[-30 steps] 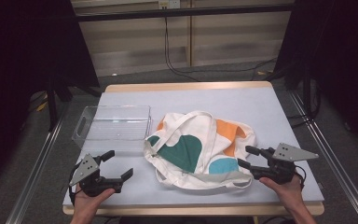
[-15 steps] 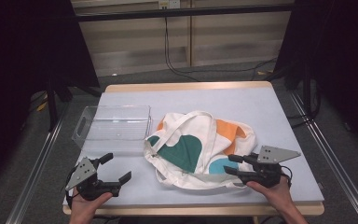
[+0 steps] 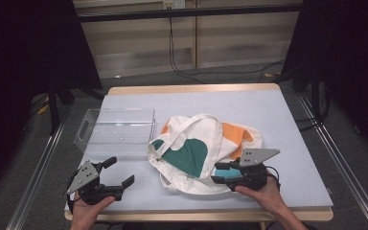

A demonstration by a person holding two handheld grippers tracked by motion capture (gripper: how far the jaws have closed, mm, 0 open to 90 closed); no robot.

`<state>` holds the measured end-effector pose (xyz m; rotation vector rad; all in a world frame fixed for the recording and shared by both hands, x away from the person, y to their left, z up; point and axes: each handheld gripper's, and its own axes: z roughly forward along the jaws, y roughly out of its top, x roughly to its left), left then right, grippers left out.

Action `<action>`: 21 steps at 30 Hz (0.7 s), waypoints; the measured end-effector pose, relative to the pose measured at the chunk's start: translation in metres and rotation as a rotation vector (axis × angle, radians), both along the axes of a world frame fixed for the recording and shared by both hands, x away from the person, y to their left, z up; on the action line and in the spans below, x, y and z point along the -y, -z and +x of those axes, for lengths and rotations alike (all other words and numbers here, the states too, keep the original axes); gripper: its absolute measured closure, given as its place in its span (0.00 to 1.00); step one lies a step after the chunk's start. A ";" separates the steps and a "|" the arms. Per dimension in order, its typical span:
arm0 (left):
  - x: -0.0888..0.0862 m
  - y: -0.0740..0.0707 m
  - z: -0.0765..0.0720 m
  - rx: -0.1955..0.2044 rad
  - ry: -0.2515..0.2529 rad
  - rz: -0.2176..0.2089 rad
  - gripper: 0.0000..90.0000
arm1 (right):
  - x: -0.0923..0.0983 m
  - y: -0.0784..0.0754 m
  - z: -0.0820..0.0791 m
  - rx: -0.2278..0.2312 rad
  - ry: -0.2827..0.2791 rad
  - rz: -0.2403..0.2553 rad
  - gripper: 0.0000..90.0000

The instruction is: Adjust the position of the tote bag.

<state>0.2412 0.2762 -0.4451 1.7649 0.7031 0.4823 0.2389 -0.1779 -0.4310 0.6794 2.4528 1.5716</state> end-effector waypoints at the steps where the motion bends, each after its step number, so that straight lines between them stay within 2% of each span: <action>1: -0.001 0.000 0.000 0.005 -0.003 -0.011 0.09 | -0.002 0.000 0.001 -0.008 -0.004 -0.004 0.60; 4: -0.002 0.001 0.002 0.000 -0.008 -0.025 0.09 | -0.011 -0.001 0.008 -0.017 -0.024 -0.003 0.63; 8: -0.002 0.000 0.002 0.008 -0.008 -0.017 0.08 | -0.026 0.002 0.016 -0.072 -0.071 -0.018 0.62; 9: 0.000 0.000 0.001 0.002 -0.010 -0.042 0.08 | -0.030 0.004 0.017 -0.073 -0.072 -0.030 0.63; 10: 0.000 0.000 0.000 0.006 -0.005 -0.025 0.08 | -0.037 0.007 0.019 -0.087 -0.092 -0.043 0.64; 11: -0.001 -0.001 0.000 0.009 -0.002 -0.009 0.08 | -0.039 0.007 0.019 -0.086 -0.095 -0.057 0.65; 16: 0.000 0.000 0.001 0.004 0.005 -0.005 0.08 | -0.048 0.008 0.026 -0.109 -0.094 -0.073 0.66; 17: 0.000 0.000 0.001 -0.007 0.000 -0.010 0.08 | -0.050 0.008 0.030 -0.113 -0.096 -0.088 0.67; 21: 0.001 0.000 0.004 -0.010 0.001 -0.006 0.08 | -0.054 0.005 0.036 -0.112 -0.094 -0.108 0.68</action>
